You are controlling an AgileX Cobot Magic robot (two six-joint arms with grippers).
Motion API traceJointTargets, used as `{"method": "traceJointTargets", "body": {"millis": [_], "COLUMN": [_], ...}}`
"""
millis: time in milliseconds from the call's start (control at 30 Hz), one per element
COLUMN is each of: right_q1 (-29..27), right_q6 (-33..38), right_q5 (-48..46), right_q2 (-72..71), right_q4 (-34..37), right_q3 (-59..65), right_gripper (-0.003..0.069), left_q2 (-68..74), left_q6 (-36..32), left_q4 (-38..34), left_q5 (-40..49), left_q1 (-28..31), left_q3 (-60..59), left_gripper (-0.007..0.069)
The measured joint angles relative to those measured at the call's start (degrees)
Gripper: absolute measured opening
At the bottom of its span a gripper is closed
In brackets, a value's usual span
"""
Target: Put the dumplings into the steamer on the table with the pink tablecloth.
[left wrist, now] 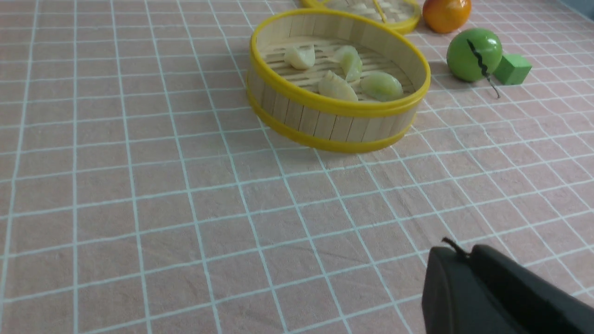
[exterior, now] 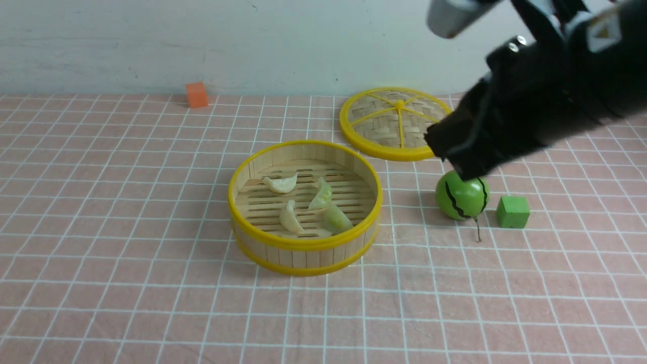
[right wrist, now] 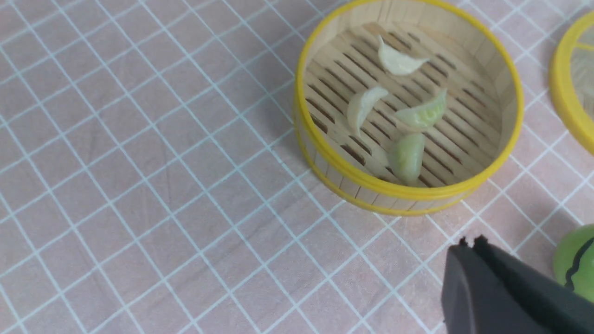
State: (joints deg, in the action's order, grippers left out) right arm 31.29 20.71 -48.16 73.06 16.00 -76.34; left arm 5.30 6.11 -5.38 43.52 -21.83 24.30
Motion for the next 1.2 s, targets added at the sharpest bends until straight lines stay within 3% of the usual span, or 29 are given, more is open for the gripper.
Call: {"method": "traceJointTargets", "body": {"millis": [333,567,900,1200], "right_q1": [0.0,0.0,0.0,0.0], "right_q6": [7.1,7.3,7.3,7.3], "right_q5": [10.9,6.8,-1.8,0.0], "right_q2": [-23.9,-32.5,-34.1,-34.6], "right_q4": [9.6,10.2,10.1,8.3], "right_q3": [21.5,25.0,25.1,27.4], "right_gripper": [-0.0018,-0.0015,-0.001,-0.001], "left_q2": [0.0,0.0,0.0,0.0], "left_q6": [0.0,0.0,0.0,0.0], "left_q4": [-0.2,-0.2,-0.3,-0.3], "left_q5": [0.3,0.3,0.3,0.3], "left_q1": [0.0,0.0,0.0,0.0], "left_q3": [-0.5,-0.5,-0.5,-0.5], "left_gripper": [0.005,0.0057,0.0071,0.0071]}}
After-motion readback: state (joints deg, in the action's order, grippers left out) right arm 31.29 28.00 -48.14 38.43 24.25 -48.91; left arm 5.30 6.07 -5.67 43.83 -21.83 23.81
